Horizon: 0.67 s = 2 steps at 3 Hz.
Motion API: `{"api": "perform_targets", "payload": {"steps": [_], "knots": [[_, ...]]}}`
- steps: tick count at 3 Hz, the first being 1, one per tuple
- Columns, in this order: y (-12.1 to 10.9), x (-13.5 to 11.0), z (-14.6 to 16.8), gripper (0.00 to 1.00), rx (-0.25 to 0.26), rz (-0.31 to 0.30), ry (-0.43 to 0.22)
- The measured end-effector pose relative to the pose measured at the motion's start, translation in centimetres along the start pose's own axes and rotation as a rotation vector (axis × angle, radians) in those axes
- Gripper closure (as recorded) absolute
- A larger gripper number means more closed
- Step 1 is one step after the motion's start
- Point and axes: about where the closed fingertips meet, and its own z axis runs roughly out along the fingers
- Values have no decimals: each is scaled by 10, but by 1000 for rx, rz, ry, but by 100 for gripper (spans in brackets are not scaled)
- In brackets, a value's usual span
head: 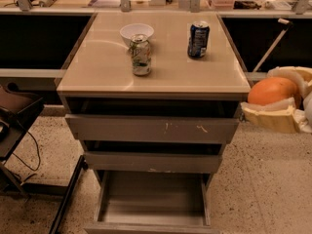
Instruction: Place orange into bottom drawer
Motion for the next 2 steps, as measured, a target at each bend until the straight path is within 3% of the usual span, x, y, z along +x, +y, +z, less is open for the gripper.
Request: {"api": "perform_targets", "payload": {"steps": [1, 2], "knots": [[9, 29, 23, 100, 19, -33, 48], [56, 110, 87, 100, -43, -52, 112]]}}
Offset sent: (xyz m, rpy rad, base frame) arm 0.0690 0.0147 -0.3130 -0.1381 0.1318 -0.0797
